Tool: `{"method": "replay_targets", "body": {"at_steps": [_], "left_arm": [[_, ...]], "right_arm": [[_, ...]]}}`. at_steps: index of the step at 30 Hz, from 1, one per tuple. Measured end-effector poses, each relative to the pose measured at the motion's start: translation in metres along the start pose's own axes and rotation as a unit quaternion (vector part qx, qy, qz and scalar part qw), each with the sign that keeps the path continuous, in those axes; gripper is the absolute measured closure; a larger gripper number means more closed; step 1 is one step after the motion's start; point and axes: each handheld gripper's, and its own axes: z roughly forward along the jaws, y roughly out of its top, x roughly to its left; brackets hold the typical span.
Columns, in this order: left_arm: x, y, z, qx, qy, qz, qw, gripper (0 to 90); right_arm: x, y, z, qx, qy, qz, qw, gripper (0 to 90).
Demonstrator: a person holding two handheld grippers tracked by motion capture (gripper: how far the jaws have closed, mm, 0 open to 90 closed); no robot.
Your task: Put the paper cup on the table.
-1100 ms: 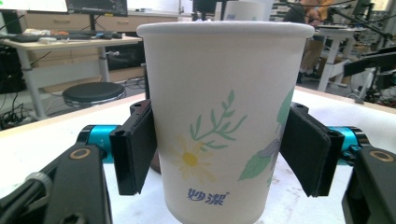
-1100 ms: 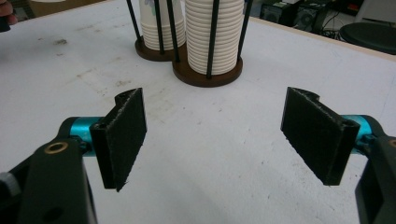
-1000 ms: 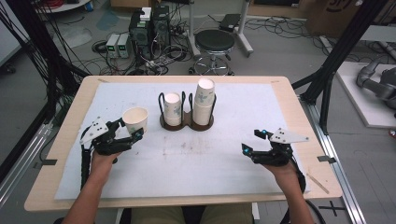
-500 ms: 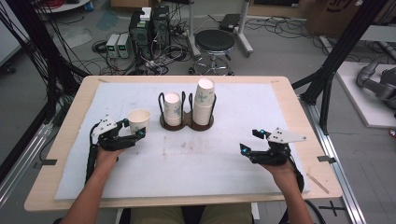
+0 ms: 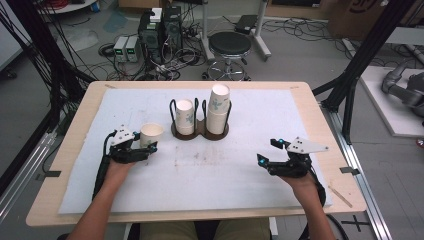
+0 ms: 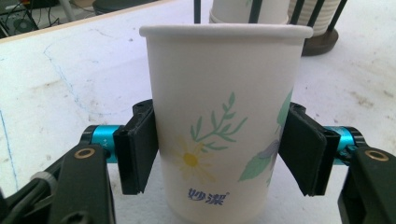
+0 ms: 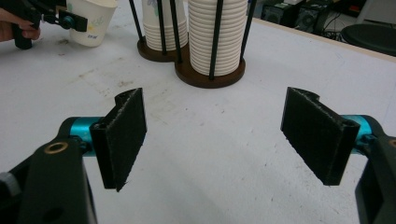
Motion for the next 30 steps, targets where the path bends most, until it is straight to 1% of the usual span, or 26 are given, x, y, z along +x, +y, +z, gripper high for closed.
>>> {"method": "replay_targets", "body": {"at_steps": [4, 6, 9, 15, 20, 21, 22, 23, 24, 26, 28, 30], "left_arm": [[-0.002, 0.000, -0.007, 0.020, 0.004, -0.001, 0.9998, 33.6], [-0.001, -0.002, -0.012, 0.030, 0.002, -0.009, 0.9995, 33.6], [0.000, -0.004, -0.015, 0.037, 0.000, -0.017, 0.9992, 33.8], [0.000, -0.007, -0.017, 0.046, 0.000, -0.018, 0.9988, 33.6], [-0.001, -0.008, -0.017, 0.047, 0.000, -0.027, 0.9986, 29.9], [-0.002, -0.008, -0.017, 0.045, 0.004, -0.034, 0.9984, 26.7], [-0.001, -0.008, -0.017, 0.046, 0.006, -0.042, 0.9981, 20.9], [-0.001, -0.008, -0.019, 0.043, 0.005, -0.050, 0.9978, 16.5], [0.000, -0.008, -0.022, 0.038, 0.000, -0.055, 0.9978, 16.0], [-0.001, -0.008, -0.028, 0.029, 0.001, -0.058, 0.9979, 16.0], [0.000, -0.009, -0.036, 0.017, -0.007, -0.062, 0.9979, 15.9], [0.000, -0.010, -0.044, 0.007, -0.010, -0.064, 0.9978, 15.9]], "right_arm": [[0.000, 0.000, -0.001, 0.001, 0.000, 0.001, 1.0000, 23.0], [0.000, -0.001, -0.001, 0.001, 0.000, 0.002, 1.0000, 23.0], [0.000, 0.000, -0.002, -0.001, -0.001, 0.003, 1.0000, 23.0], [0.000, 0.000, -0.002, -0.002, 0.000, 0.003, 1.0000, 23.0], [0.000, 0.000, -0.002, -0.001, 0.001, 0.002, 1.0000, 23.0], [0.000, 0.000, -0.002, -0.001, 0.001, 0.000, 1.0000, 23.0], [0.000, 0.000, -0.002, 0.001, 0.001, 0.004, 1.0000, 23.0], [0.000, 0.000, -0.002, 0.001, 0.001, 0.006, 1.0000, 23.0], [-0.001, 0.000, -0.002, 0.000, 0.001, 0.004, 1.0000, 23.0], [-0.001, -0.001, -0.003, 0.000, -0.001, 0.002, 1.0000, 23.0], [-0.001, -0.001, -0.003, 0.001, -0.001, 0.004, 1.0000, 23.0], [-0.001, -0.001, -0.004, 0.001, -0.001, 0.006, 1.0000, 23.0]]}}
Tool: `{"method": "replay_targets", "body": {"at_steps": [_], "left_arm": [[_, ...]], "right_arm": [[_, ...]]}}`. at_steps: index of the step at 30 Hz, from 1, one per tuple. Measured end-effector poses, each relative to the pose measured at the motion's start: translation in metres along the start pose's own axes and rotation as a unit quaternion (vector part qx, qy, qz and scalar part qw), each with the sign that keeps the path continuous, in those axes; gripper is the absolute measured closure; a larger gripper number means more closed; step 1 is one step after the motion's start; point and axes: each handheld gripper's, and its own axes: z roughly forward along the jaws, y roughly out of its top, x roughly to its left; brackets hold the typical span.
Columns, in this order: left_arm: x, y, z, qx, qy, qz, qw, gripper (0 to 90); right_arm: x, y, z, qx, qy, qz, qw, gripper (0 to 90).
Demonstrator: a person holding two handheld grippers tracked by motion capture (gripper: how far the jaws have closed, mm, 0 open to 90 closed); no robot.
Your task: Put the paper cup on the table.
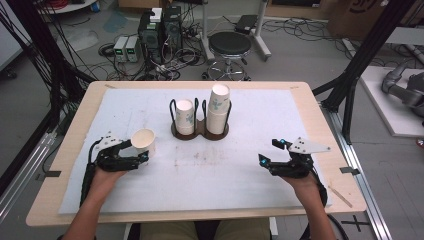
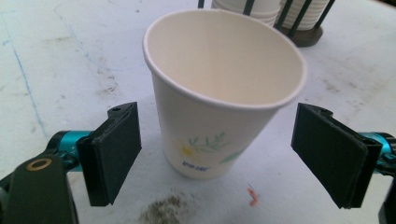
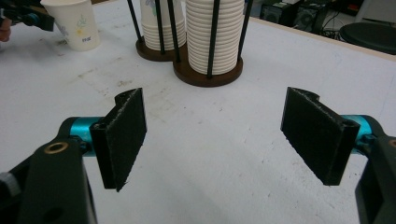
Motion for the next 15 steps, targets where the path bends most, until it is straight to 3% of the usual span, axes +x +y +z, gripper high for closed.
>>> {"method": "replay_targets", "body": {"at_steps": [4, 7, 12, 15], "left_arm": [[0.003, -0.002, -0.017, -0.036, -0.009, -0.008, 0.9993, 15.9], [0.004, 0.000, -0.027, -0.075, -0.011, -0.011, 0.9971, 15.8], [-0.003, 0.009, -0.036, -0.150, -0.033, -0.007, 0.9881, 15.8], [-0.010, 0.014, -0.036, -0.170, -0.045, 0.005, 0.9843, 15.8]], "right_arm": [[0.000, -0.001, -0.001, 0.001, -0.003, 0.001, 1.0000, 23.0], [-0.001, -0.001, -0.002, 0.002, -0.005, 0.003, 1.0000, 23.0], [-0.002, -0.003, -0.003, 0.014, -0.029, -0.001, 0.9995, 23.0], [-0.002, -0.006, -0.005, 0.017, -0.035, 0.004, 0.9992, 22.9]]}}
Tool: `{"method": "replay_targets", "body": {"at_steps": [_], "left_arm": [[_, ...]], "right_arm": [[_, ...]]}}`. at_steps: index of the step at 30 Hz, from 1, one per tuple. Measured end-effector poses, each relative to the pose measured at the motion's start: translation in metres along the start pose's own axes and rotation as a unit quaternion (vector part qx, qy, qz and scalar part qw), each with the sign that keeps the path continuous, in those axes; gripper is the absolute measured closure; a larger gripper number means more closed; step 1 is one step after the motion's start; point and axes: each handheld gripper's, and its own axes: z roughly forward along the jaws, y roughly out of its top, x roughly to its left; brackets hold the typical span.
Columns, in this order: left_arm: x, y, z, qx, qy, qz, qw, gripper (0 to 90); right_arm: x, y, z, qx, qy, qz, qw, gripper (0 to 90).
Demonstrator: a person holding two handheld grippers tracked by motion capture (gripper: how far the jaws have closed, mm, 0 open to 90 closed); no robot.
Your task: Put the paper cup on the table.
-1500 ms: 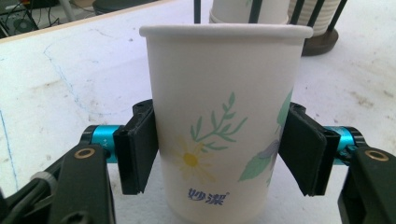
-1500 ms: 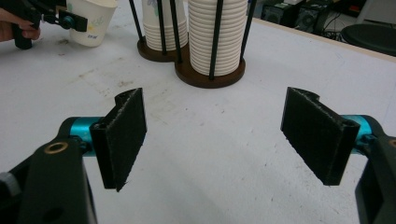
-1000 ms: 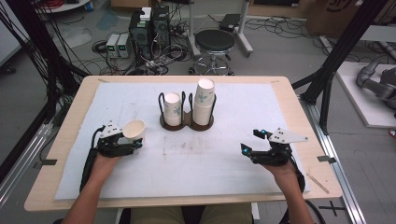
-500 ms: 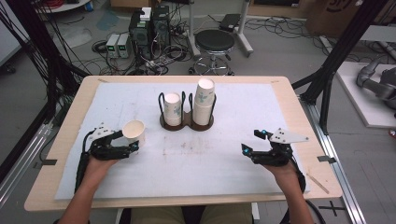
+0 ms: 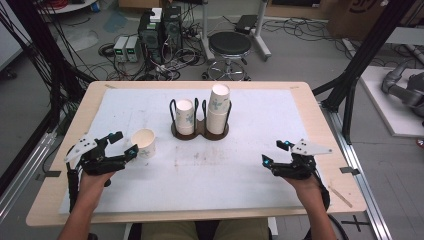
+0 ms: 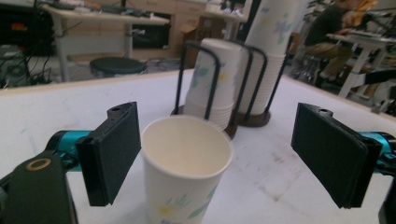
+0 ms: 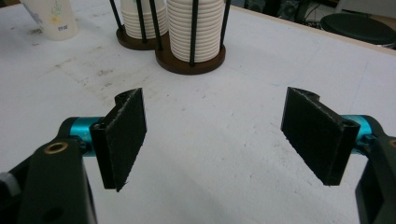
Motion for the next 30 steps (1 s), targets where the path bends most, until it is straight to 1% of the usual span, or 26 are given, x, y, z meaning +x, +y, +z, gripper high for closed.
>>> {"method": "replay_targets", "body": {"at_steps": [1, 3, 6, 10, 12, 14, 16, 19, 24, 26, 30], "left_arm": [[-0.002, 0.000, 0.001, -0.003, -0.001, 0.003, 1.0000, 15.8], [-0.006, 0.000, 0.003, 0.000, -0.002, 0.010, 1.0000, 15.8], [-0.008, 0.001, 0.006, -0.001, -0.005, 0.012, 0.9999, 15.8], [-0.009, 0.000, 0.008, 0.001, -0.006, 0.016, 0.9998, 15.8], [-0.010, 0.000, 0.007, -0.001, -0.006, 0.016, 0.9998, 15.9], [-0.011, 0.001, 0.006, -0.004, -0.008, 0.019, 0.9998, 15.8], [-0.012, 0.001, 0.006, -0.007, -0.012, 0.020, 0.9997, 15.9], [-0.014, 0.000, 0.005, -0.005, -0.014, 0.030, 0.9994, 15.9], [-0.015, -0.001, 0.001, -0.005, -0.014, 0.032, 0.9994, 15.9], [-0.014, 0.000, 0.000, -0.008, -0.013, 0.028, 0.9995, 15.9], [-0.013, -0.001, 0.001, -0.007, -0.010, 0.027, 0.9996, 16.0]], "right_arm": [[-0.001, -0.001, -0.001, -0.001, 0.000, 0.000, 1.0000, 22.9], [-0.002, -0.002, -0.002, -0.003, -0.003, 0.007, 1.0000, 22.8], [-0.003, -0.004, -0.004, -0.004, -0.004, 0.013, 0.9999, 22.6], [-0.002, -0.005, -0.006, -0.004, -0.005, 0.014, 0.9999, 22.5], [-0.001, -0.005, -0.007, -0.007, -0.005, 0.015, 0.9998, 22.5], [0.000, -0.005, -0.007, -0.008, -0.005, 0.013, 0.9999, 22.5], [0.002, -0.005, -0.008, -0.009, -0.005, 0.016, 0.9998, 22.4], [0.004, -0.005, -0.010, -0.010, -0.009, 0.014, 0.9998, 22.4], [0.008, -0.004, -0.014, -0.014, -0.015, 0.016, 0.9997, 22.4], [0.009, -0.004, -0.014, -0.018, -0.016, 0.014, 0.9996, 22.4], [0.009, -0.004, -0.014, -0.016, -0.016, 0.014, 0.9996, 22.4]]}}
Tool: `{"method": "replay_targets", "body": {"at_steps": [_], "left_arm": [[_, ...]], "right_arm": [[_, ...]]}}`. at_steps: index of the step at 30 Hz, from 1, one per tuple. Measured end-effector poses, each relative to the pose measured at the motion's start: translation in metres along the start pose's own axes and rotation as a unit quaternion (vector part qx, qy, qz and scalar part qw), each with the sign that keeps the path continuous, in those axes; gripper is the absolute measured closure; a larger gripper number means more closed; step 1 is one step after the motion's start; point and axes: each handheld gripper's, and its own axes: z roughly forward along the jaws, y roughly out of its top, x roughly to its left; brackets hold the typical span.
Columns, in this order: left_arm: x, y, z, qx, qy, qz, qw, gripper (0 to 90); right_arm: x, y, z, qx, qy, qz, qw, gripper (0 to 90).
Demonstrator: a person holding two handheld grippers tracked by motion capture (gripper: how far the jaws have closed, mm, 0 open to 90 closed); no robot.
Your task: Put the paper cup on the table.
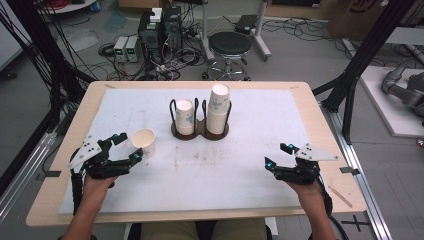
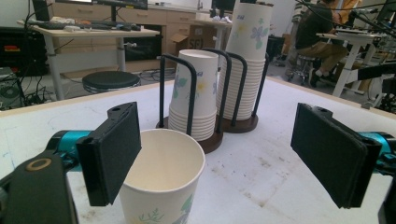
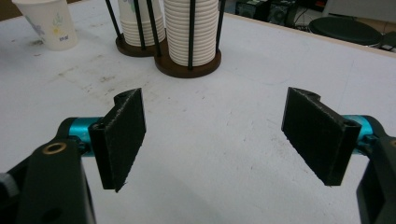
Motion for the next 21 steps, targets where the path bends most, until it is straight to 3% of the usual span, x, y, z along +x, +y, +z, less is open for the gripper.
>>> {"method": "replay_targets", "body": {"at_steps": [21], "left_arm": [[0.0031, -0.0014, -0.0002, -0.001, 0.002, -0.006, 1.0000, 16.1]], "right_arm": [[-0.0023, -0.0011, 0.0013, 0.001, 0.003, 0.001, 1.0000, 22.4]]}}
